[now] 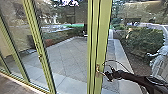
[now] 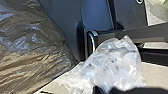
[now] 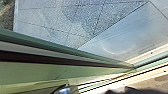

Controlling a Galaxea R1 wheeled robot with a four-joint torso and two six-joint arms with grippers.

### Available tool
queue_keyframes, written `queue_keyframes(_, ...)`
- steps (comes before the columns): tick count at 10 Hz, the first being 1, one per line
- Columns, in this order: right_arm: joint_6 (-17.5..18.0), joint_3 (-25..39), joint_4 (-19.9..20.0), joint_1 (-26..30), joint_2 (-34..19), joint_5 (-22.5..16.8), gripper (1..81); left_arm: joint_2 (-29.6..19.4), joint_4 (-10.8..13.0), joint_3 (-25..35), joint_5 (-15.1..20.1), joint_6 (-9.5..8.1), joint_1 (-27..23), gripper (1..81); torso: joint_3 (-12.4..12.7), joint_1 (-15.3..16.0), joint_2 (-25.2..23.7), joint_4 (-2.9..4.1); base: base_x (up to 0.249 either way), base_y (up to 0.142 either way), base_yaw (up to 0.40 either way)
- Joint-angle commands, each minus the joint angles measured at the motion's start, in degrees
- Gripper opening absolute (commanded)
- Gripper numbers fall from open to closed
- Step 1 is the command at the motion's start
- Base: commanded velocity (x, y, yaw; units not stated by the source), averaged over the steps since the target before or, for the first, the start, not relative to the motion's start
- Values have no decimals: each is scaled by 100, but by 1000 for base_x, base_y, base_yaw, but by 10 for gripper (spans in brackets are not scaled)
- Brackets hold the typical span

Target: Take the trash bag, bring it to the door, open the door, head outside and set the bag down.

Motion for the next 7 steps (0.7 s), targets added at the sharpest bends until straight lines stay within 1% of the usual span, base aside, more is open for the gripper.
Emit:
queue_keyframes(1,-656,974,449,-406,484,-1894,811,6,-80,23,455,26,-187,10,0,-2,0,0,0,0,0)
queue_keyframes(6,-665,1054,431,-459,396,-1885,811,23,-71,23,437,26,-178,10,0,2,2,0,0,0,0)
queue_keyframes(7,-665,1036,431,-450,387,-1885,811,15,-71,23,428,26,-169,10,0,5,2,0,70,0,0)
